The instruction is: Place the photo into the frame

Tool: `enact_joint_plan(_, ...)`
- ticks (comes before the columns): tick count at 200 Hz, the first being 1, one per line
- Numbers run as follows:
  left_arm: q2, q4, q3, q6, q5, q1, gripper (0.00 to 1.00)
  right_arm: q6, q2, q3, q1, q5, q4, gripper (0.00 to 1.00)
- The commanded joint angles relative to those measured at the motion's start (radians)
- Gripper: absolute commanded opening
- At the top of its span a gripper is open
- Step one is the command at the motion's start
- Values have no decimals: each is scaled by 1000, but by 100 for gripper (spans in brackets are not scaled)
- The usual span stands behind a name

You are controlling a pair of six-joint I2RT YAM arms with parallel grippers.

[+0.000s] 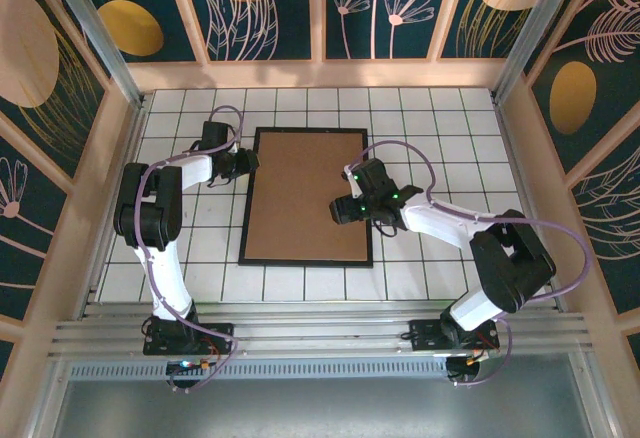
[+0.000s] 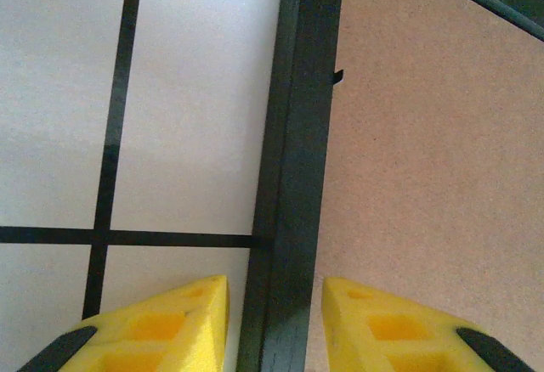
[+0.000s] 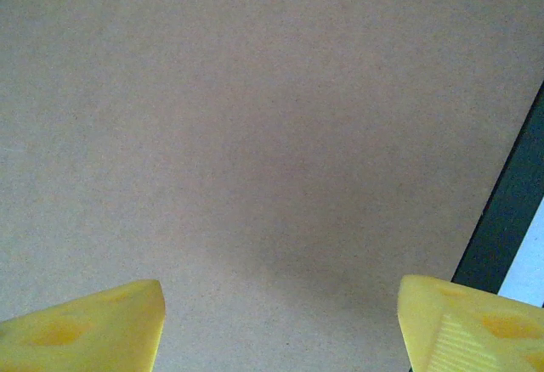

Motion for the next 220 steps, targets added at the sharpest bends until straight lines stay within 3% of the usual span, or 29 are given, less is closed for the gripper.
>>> enact_joint_plan(1,26,-22,27,23,29,9,36,-15,15,24,11,-10,-11,73)
enact_joint_plan(159,41,-15,40,9,92,17,29,-63,32,38,35,-24,-37,73)
enact_joint_plan(220,37,-15,38,6,115,24,30,-272,4,19,195,-1,-67,78)
